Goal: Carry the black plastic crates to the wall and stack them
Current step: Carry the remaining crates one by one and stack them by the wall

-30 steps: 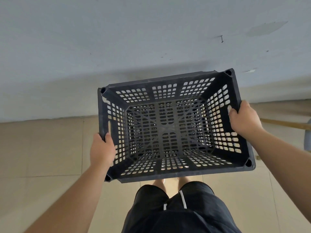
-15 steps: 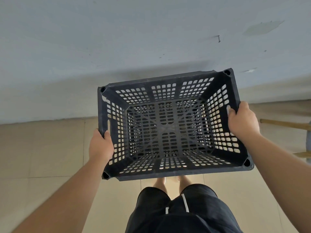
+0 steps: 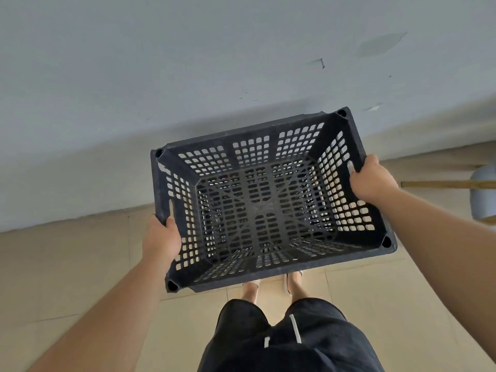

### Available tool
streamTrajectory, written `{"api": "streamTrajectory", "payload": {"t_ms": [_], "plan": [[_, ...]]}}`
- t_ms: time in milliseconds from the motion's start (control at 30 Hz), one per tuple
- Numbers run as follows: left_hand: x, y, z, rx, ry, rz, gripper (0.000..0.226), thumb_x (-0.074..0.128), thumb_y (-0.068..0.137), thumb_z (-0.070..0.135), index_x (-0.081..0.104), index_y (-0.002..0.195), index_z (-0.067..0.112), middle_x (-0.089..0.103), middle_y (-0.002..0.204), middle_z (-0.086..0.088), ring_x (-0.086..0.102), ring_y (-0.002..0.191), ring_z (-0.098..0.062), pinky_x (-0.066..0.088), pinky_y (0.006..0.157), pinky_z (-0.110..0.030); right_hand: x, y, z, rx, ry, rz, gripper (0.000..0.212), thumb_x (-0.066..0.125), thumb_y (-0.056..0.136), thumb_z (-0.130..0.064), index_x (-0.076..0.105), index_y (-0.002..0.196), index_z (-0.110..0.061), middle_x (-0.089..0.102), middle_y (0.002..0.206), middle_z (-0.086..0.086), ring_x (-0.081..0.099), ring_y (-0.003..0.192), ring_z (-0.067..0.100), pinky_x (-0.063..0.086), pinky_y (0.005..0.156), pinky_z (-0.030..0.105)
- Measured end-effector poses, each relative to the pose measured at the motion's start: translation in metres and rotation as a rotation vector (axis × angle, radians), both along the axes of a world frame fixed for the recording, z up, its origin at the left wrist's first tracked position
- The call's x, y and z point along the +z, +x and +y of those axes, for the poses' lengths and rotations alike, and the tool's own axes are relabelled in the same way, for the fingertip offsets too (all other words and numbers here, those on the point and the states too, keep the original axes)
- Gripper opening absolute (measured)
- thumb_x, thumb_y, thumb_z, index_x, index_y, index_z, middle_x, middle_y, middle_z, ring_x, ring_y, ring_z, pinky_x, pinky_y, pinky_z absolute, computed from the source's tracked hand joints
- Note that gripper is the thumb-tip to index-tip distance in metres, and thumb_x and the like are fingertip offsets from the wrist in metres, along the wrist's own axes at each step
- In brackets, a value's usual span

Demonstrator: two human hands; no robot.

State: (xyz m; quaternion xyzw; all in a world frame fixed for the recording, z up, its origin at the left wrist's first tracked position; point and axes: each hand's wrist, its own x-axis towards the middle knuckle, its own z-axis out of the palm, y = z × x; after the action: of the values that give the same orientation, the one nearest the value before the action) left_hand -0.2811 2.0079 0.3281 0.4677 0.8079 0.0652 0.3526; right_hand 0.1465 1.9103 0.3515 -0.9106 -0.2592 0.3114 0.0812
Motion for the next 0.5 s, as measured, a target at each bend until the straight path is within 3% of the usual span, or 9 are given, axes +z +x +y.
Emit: {"api": "streamTrajectory", "payload": {"t_ms": [67,133,200,267,367,500], "plan": [[0.007,0.004,-0.001,0.020,0.003,-0.011,0.022,0.050,0.104,0.031,0.051,0.118,0.014,0.068,0.102,-0.011,0.069,0.080,-0.030,0.055,0.061,-0.040,0.011,-0.009,-0.002,0.000,-0.076,-0.022,0.043,0.050,0.100,-0.026,0.033,0.135,-0.007,0.049,0.128,0.024,0.053,0.109,0.041,0.049,0.085,0.049],[0.016,0.007,-0.004,-0.035,0.057,0.008,0.041,0.057,0.099,0.029,0.043,0.135,0.016,0.059,0.125,-0.012,0.066,0.098,-0.035,0.059,0.077,-0.051,0.022,-0.021,-0.009,0.017,-0.088,-0.110,0.057,0.054,0.092,-0.021,0.028,0.142,-0.009,0.041,0.137,0.024,0.043,0.123,0.043,0.042,0.097,0.053],[0.023,0.010,-0.008,-0.236,0.172,0.128,0.066,0.062,0.093,0.025,0.029,0.150,0.020,0.043,0.145,-0.015,0.054,0.122,-0.040,0.049,0.100,-0.058,0.033,-0.037,-0.021,0.022,-0.066,-0.151,0.063,0.054,0.086,-0.020,0.027,0.143,-0.011,0.039,0.140,0.022,0.039,0.127,0.043,0.040,0.101,0.055],[0.036,0.019,-0.013,-0.441,0.289,0.216,0.074,0.066,0.090,0.023,0.027,0.153,0.020,0.035,0.153,-0.016,0.039,0.138,-0.038,0.035,0.112,-0.056,0.044,-0.053,-0.035,0.037,-0.072,-0.160,0.067,0.055,0.086,-0.022,0.026,0.146,-0.014,0.037,0.144,0.020,0.038,0.129,0.042,0.039,0.103,0.055],[0.054,0.043,-0.023,-0.725,0.338,0.166,0.063,0.066,0.091,0.023,0.041,0.148,0.019,0.044,0.149,-0.011,0.038,0.139,-0.032,0.033,0.113,-0.053,0.061,-0.075,-0.062,0.017,-0.083,-0.152,0.069,0.055,0.088,-0.023,0.026,0.151,-0.018,0.035,0.149,0.017,0.036,0.134,0.040,0.037,0.106,0.055],[0.077,0.091,-0.044,-1.042,0.312,0.086,0.055,0.059,0.096,0.030,0.042,0.148,0.021,0.045,0.147,-0.005,0.042,0.133,-0.026,0.038,0.108,-0.049,0.085,-0.099,-0.097,-0.054,-0.048,-0.123,0.064,0.048,0.089,-0.020,0.030,0.150,-0.022,0.038,0.149,0.013,0.036,0.134,0.038,0.036,0.106,0.054]]}}
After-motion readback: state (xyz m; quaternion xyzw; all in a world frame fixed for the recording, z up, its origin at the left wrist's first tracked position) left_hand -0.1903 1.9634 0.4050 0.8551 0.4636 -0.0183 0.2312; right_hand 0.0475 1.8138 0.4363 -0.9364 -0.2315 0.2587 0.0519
